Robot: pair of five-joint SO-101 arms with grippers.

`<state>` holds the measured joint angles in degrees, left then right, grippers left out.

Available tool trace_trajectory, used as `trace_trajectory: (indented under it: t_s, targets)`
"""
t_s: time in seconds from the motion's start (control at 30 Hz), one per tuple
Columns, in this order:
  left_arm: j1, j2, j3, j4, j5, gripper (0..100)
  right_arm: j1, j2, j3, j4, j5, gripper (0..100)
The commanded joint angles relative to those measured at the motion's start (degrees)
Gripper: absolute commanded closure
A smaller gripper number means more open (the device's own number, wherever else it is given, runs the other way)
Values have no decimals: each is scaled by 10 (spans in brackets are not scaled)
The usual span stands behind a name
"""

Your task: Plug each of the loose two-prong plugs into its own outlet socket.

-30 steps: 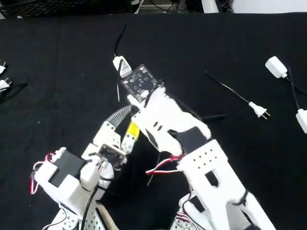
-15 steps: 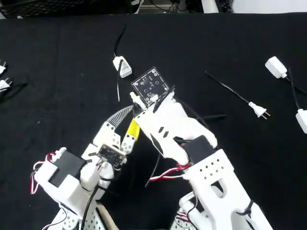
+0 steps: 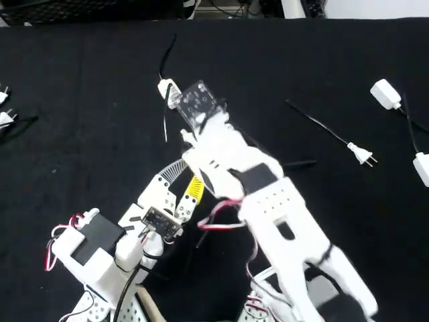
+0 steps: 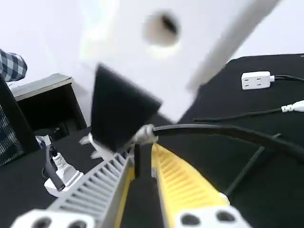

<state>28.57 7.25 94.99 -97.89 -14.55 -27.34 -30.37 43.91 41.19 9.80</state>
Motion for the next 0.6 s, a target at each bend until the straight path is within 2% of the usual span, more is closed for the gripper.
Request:
trace_trajectory:
  t_s: [0.0, 0.43, 0.57]
  targets:
    - [-7, -3, 14, -17, 4, 924, 9, 37, -47, -3, 3, 986]
    - [-7, -2, 14, -16, 4, 924, 9, 41, -78, -25, 2, 986]
    - [-4, -2, 14, 12, 4, 924, -18, 36, -101, -7, 2, 986]
